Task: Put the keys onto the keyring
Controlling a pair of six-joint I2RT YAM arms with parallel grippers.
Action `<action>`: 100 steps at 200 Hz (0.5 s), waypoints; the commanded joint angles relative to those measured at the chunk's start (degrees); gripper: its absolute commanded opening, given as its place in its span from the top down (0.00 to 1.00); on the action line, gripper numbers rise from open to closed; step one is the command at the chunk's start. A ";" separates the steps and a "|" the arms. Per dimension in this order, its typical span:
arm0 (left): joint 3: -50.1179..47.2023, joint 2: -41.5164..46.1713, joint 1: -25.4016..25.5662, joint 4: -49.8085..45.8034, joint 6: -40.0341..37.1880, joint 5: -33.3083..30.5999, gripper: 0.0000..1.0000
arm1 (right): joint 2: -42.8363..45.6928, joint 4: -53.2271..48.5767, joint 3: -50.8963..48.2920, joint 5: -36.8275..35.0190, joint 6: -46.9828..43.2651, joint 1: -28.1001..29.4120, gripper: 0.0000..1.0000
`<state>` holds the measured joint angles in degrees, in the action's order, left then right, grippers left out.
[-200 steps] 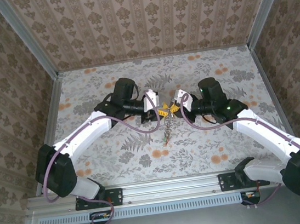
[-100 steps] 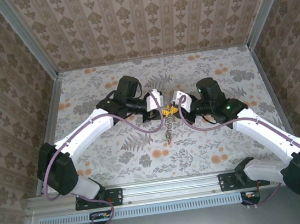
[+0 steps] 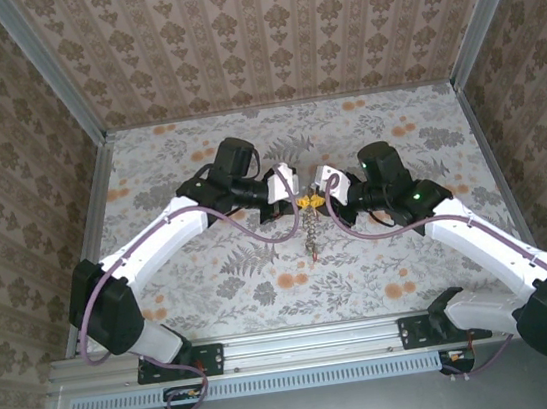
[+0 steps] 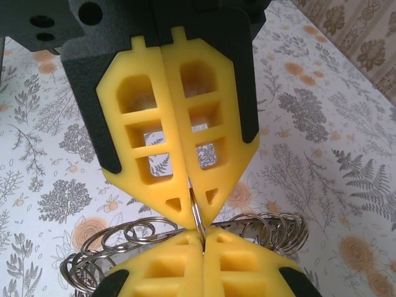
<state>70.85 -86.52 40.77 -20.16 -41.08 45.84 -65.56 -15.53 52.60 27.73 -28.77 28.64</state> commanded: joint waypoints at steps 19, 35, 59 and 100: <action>-4.08 1.77 -1.48 13.81 7.74 10.51 1.00 | 0.22 9.19 -4.55 2.57 2.33 -1.17 0.87; -5.12 1.88 -1.80 16.07 8.95 12.56 1.00 | -0.60 12.08 -5.75 4.10 4.12 -1.72 0.87; -6.60 2.00 -1.99 19.57 10.85 14.29 1.00 | -0.93 17.52 -7.61 6.07 6.84 -2.35 0.86; -9.03 2.55 -2.54 26.52 14.99 16.30 1.00 | -1.63 19.65 -8.56 7.29 7.86 -3.66 0.84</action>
<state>62.39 -86.52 37.76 -2.17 -29.93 54.54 -66.04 0.19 44.93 33.19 -22.74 25.61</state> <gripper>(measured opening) 0.044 0.151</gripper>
